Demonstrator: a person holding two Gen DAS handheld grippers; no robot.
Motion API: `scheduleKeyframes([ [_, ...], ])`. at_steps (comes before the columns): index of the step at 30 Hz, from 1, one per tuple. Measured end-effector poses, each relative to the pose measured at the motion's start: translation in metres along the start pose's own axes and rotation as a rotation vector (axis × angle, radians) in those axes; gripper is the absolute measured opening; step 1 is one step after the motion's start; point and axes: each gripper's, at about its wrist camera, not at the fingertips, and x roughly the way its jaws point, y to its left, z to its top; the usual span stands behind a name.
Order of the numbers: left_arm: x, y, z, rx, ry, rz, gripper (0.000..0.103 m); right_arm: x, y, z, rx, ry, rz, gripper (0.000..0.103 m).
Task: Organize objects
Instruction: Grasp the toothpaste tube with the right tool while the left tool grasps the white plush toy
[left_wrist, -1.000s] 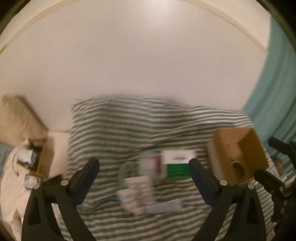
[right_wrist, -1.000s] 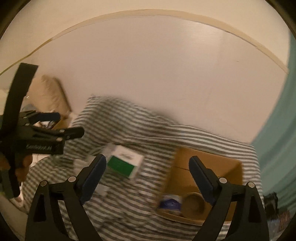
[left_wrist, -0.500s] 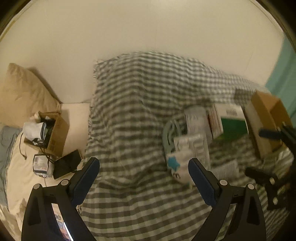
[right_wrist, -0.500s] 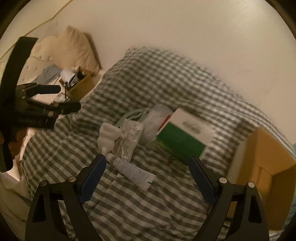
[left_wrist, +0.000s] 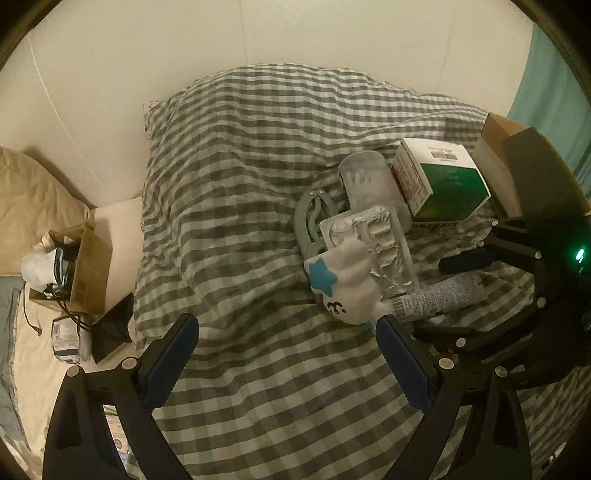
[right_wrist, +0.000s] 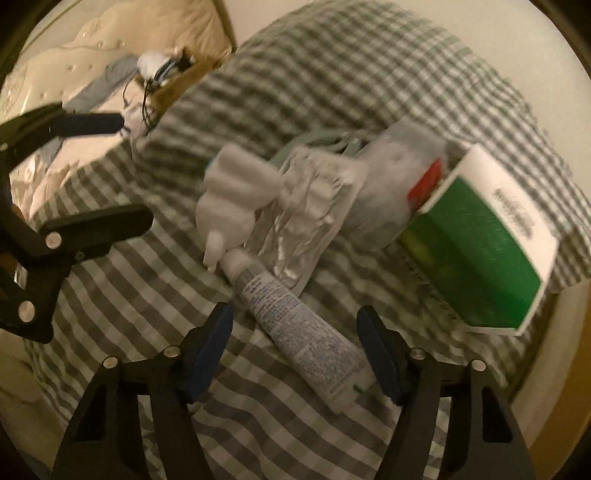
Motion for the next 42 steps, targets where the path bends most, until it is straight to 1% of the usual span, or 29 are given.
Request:
scheduleKeyframes([
  [2, 0.000, 0.000, -0.001, 0.002, -0.004, 0.008, 0.099, 0.006, 0.004, -0.001, -0.027, 0.029, -0.021, 0.052],
  [4, 0.000, 0.001, -0.001, 0.001, -0.003, 0.009, 0.099, 0.010, 0.006, -0.003, -0.034, 0.051, -0.028, 0.047],
  [8, -0.002, -0.001, -0.002, 0.018, -0.014, 0.025, 0.099, -0.001, 0.012, -0.010, -0.030, 0.041, -0.031, 0.030],
  [11, -0.001, -0.003, -0.002, 0.022, -0.016, 0.028, 0.099, -0.015, 0.016, -0.017, -0.041, 0.024, -0.031, 0.023],
  [16, 0.001, -0.008, -0.001, 0.024, -0.016, 0.026, 0.099, -0.040, 0.010, -0.029, -0.017, -0.009, -0.025, 0.020],
  [21, 0.006, -0.018, 0.005, 0.021, -0.005, 0.006, 0.099, -0.064, -0.005, -0.037, 0.020, -0.055, -0.064, 0.019],
  [24, 0.012, -0.025, 0.010, 0.032, -0.017, 0.007, 0.099, -0.067, -0.019, -0.039, 0.044, -0.072, -0.087, 0.019],
  [27, 0.022, -0.029, 0.015, 0.033, -0.017, 0.004, 0.099, -0.062, -0.035, -0.041, 0.062, -0.067, -0.099, 0.019],
  [29, 0.032, -0.032, 0.016, 0.025, -0.002, -0.015, 0.096, -0.061, -0.040, -0.045, 0.071, -0.064, -0.101, 0.019],
  [31, 0.042, -0.037, 0.016, 0.038, 0.023, -0.015, 0.087, -0.064, -0.043, -0.048, 0.073, -0.063, -0.102, 0.019],
  [32, 0.051, -0.041, 0.016, 0.060, 0.044, -0.008, 0.085, -0.065, -0.045, -0.049, 0.074, -0.066, -0.102, 0.019],
  [34, 0.062, -0.046, 0.016, 0.081, 0.078, -0.001, 0.068, -0.064, -0.048, -0.048, 0.078, -0.070, -0.101, 0.019],
  [35, 0.068, -0.048, 0.016, 0.083, 0.099, -0.018, 0.066, -0.065, -0.048, -0.048, 0.079, -0.072, -0.101, 0.019],
  [36, 0.069, -0.048, 0.017, 0.084, 0.104, -0.028, 0.061, -0.065, -0.048, -0.047, 0.079, -0.075, -0.103, 0.019],
  [39, 0.064, -0.051, 0.018, 0.098, 0.089, -0.024, 0.060, -0.068, -0.047, -0.049, 0.073, -0.083, -0.109, 0.019],
  [42, 0.051, -0.055, 0.021, 0.102, 0.071, -0.010, 0.059, -0.075, -0.046, -0.052, 0.061, -0.096, -0.120, 0.019],
])
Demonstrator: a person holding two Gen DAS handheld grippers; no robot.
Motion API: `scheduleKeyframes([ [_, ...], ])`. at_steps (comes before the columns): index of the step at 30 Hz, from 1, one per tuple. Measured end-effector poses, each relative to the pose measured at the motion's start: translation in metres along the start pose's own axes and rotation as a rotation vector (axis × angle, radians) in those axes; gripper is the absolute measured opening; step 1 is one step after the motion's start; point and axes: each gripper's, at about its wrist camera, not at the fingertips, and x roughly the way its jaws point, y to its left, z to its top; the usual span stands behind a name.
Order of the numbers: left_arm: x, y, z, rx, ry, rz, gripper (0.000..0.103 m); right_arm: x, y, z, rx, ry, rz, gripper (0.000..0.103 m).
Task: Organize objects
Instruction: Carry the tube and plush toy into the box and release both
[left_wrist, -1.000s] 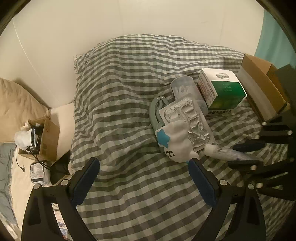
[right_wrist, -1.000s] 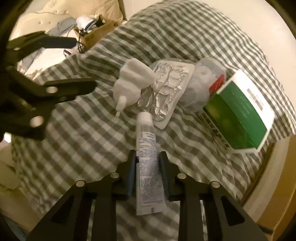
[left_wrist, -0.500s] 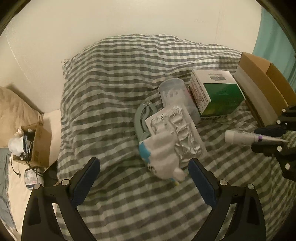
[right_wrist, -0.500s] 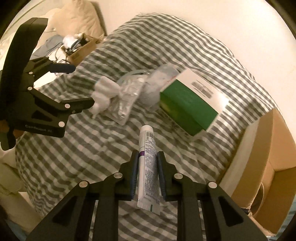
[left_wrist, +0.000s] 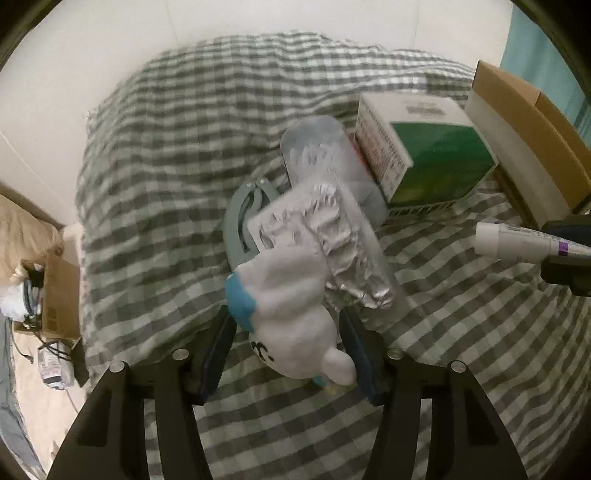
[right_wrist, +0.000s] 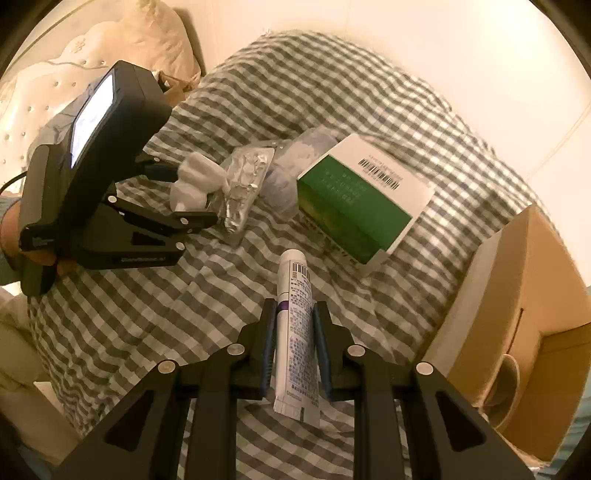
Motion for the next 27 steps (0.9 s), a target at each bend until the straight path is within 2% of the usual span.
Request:
scheduleKeyframes([
  [3, -0.025, -0.009, 0.005, 0.017, -0.049, 0.053, 0.056, -0.012, -0.003, 0.001, 0.004, -0.027, -0.004, 0.019],
  [5, -0.052, -0.017, 0.010, 0.022, -0.136, 0.105, 0.054, -0.026, -0.003, 0.004, -0.009, -0.060, -0.032, 0.019],
  [11, -0.135, -0.050, 0.038, 0.044, -0.339, 0.085, 0.050, -0.095, -0.020, 0.015, 0.013, -0.222, -0.114, 0.019],
  [14, -0.160, -0.069, 0.052, 0.056, -0.397, 0.071, 0.050, -0.131, -0.034, 0.011, 0.039, -0.297, -0.163, 0.019],
  [20, -0.184, -0.119, 0.080, 0.091, -0.443, 0.014, 0.050, -0.178, -0.067, -0.010, 0.106, -0.374, -0.253, 0.019],
  [27, -0.178, -0.180, 0.117, 0.122, -0.435, -0.093, 0.050, -0.189, -0.129, -0.052, 0.268, -0.367, -0.304, 0.019],
])
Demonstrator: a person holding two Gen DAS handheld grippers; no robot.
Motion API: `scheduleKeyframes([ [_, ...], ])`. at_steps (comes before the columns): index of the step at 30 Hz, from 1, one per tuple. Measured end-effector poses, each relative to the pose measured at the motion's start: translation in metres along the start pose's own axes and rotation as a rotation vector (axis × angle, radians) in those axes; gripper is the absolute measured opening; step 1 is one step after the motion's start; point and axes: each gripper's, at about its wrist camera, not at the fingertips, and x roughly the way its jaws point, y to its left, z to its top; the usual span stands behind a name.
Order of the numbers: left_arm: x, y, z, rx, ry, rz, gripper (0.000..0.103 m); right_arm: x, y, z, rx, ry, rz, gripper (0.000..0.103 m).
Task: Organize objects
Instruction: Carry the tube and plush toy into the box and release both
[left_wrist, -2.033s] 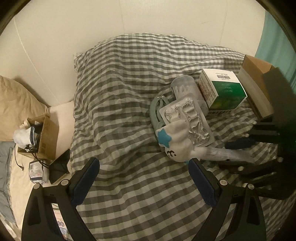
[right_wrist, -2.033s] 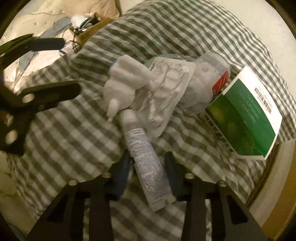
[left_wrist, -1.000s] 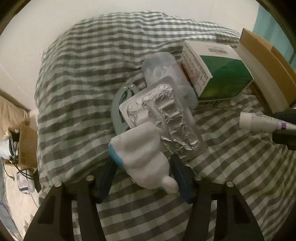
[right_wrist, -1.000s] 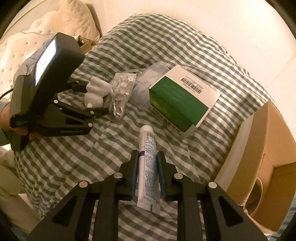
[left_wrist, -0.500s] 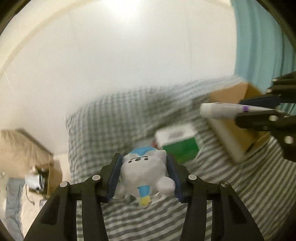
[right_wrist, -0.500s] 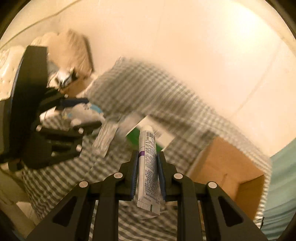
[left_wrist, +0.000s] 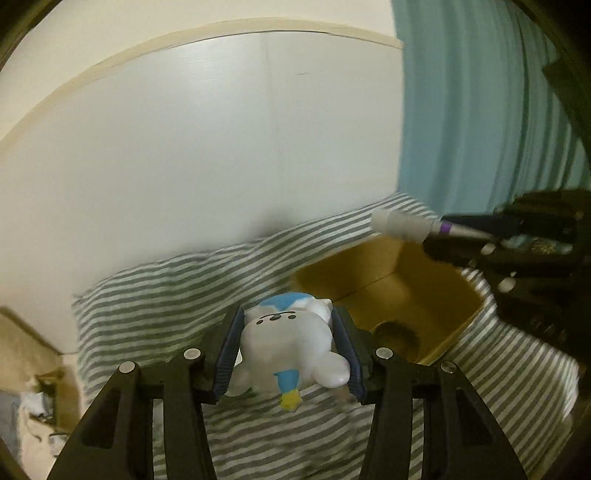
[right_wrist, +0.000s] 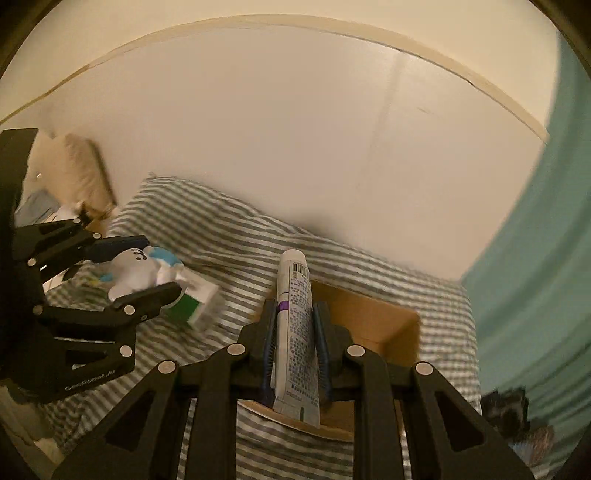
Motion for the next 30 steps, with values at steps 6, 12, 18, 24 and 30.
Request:
scheduleKeyframes([
  [6, 0.034, -0.038, 0.015, 0.034, 0.011, -0.077, 0.050, 0.014, -0.052, -0.021, 0.108, 0.032, -0.033, 0.019],
  [12, 0.073, -0.053, 0.009, 0.042, 0.087, -0.106, 0.050, 0.038, -0.084, -0.046, 0.185, 0.090, -0.023, 0.019],
  [18, 0.096, -0.048, 0.005, -0.004, 0.174, -0.129, 0.050, 0.050, -0.096, -0.060, 0.242, 0.110, 0.029, 0.019],
  [24, 0.081, -0.040, 0.005, -0.045, 0.176, -0.145, 0.077, 0.046, -0.088, -0.054, 0.252, 0.077, 0.046, 0.024],
  [30, 0.039, -0.014, 0.012, -0.048, 0.109, -0.106, 0.089, 0.026, -0.083, -0.042, 0.253, 0.017, 0.005, 0.051],
])
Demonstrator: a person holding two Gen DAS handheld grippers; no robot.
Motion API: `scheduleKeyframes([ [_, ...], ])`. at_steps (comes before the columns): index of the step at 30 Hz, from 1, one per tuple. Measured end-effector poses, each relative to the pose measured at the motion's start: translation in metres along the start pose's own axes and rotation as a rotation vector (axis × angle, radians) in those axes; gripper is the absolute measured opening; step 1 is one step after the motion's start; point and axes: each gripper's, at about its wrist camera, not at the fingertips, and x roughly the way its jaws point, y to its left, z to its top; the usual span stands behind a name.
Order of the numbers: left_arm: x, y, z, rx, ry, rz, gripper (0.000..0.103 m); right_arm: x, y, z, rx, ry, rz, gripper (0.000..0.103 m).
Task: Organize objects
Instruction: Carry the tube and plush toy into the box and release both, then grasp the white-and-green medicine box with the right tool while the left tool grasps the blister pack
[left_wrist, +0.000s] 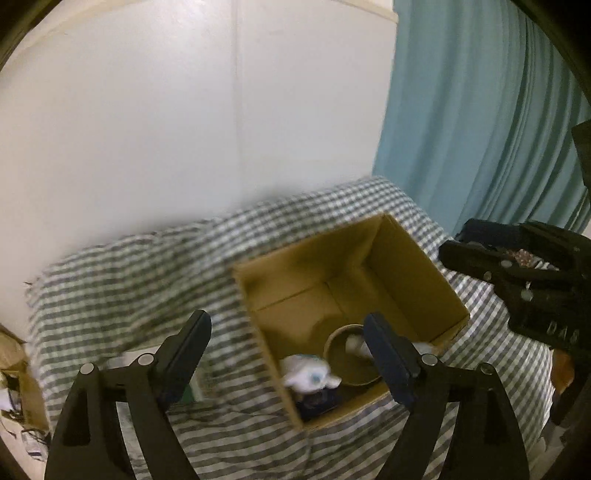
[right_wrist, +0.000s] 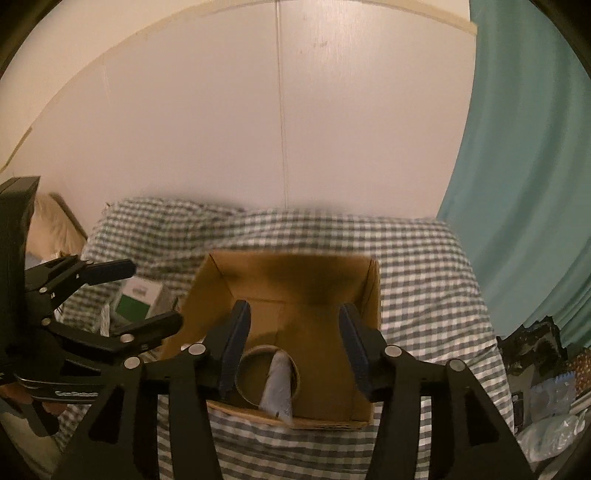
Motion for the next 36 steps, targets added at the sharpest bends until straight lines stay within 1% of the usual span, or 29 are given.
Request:
scheduleKeyframes([
  [3, -0.025, 0.025, -0.001, -0.034, -0.029, 0.026, 0.096, -0.018, 0.010, 0.009, 0.000, -0.035, -0.006, 0.060],
  [4, -0.036, 0.032, -0.002, -0.048, -0.039, 0.038, 0.097, -0.023, 0.015, 0.012, -0.002, -0.049, -0.003, 0.065],
  [8, -0.074, 0.079, -0.009, -0.111, -0.071, 0.117, 0.100, -0.046, 0.047, 0.022, -0.040, -0.097, 0.007, 0.077],
  [9, -0.081, 0.089, -0.010, -0.126, -0.076, 0.135, 0.102, -0.052, 0.059, 0.026, -0.056, -0.106, 0.011, 0.079],
  [11, -0.105, 0.113, -0.019, -0.172, -0.099, 0.183, 0.102, -0.060, 0.078, 0.030, -0.080, -0.117, 0.015, 0.083],
  [14, -0.129, 0.138, -0.031, -0.216, -0.123, 0.232, 0.103, -0.072, 0.108, 0.039, -0.106, -0.123, 0.032, 0.088],
  [16, -0.141, 0.152, -0.040, -0.215, -0.108, 0.272, 0.103, -0.076, 0.131, 0.043, -0.123, -0.118, 0.037, 0.089],
  [17, -0.141, 0.157, -0.043, -0.186, -0.067, 0.309, 0.103, -0.078, 0.141, 0.044, -0.132, -0.112, 0.036, 0.090],
  [18, -0.142, 0.162, -0.045, -0.179, -0.057, 0.332, 0.103, -0.078, 0.153, 0.045, -0.145, -0.101, 0.040, 0.090],
  [19, -0.144, 0.166, -0.047, -0.189, -0.064, 0.348, 0.103, -0.077, 0.163, 0.046, -0.152, -0.088, 0.047, 0.091],
  [22, -0.136, 0.183, -0.058, -0.204, -0.032, 0.378, 0.103, -0.065, 0.196, 0.050, -0.168, -0.045, 0.063, 0.092],
  [24, -0.130, 0.191, -0.071, -0.225, -0.043, 0.386, 0.103, -0.053, 0.214, 0.053, -0.174, -0.022, 0.073, 0.093],
  [25, -0.123, 0.197, -0.081, -0.255, -0.048, 0.378, 0.103, -0.047, 0.219, 0.054, -0.160, -0.027, 0.074, 0.093],
  [27, -0.114, 0.209, -0.104, -0.318, -0.064, 0.328, 0.103, -0.037, 0.223, 0.051, -0.109, -0.045, 0.096, 0.094],
  [29, -0.095, 0.218, -0.132, -0.387, -0.073, 0.307, 0.103, -0.024, 0.221, 0.037, -0.010, -0.063, 0.134, 0.098],
  [30, -0.081, 0.220, -0.146, -0.406, -0.052, 0.307, 0.103, -0.013, 0.220, 0.023, 0.046, -0.075, 0.141, 0.099],
  [31, -0.069, 0.222, -0.157, -0.406, -0.025, 0.314, 0.103, -0.002, 0.221, 0.013, 0.070, -0.079, 0.131, 0.100],
  [32, -0.056, 0.224, -0.169, -0.391, 0.006, 0.338, 0.103, 0.008, 0.222, 0.001, 0.089, -0.081, 0.112, 0.100],
  [34, -0.039, 0.223, -0.190, -0.372, 0.026, 0.384, 0.103, 0.034, 0.226, -0.024, 0.101, -0.050, 0.053, 0.100],
  [35, -0.029, 0.223, -0.198, -0.383, 0.037, 0.375, 0.103, 0.045, 0.228, -0.034, 0.090, -0.032, 0.037, 0.100],
  [36, -0.020, 0.223, -0.203, -0.395, 0.051, 0.342, 0.103, 0.057, 0.231, -0.043, 0.066, -0.019, 0.022, 0.100],
])
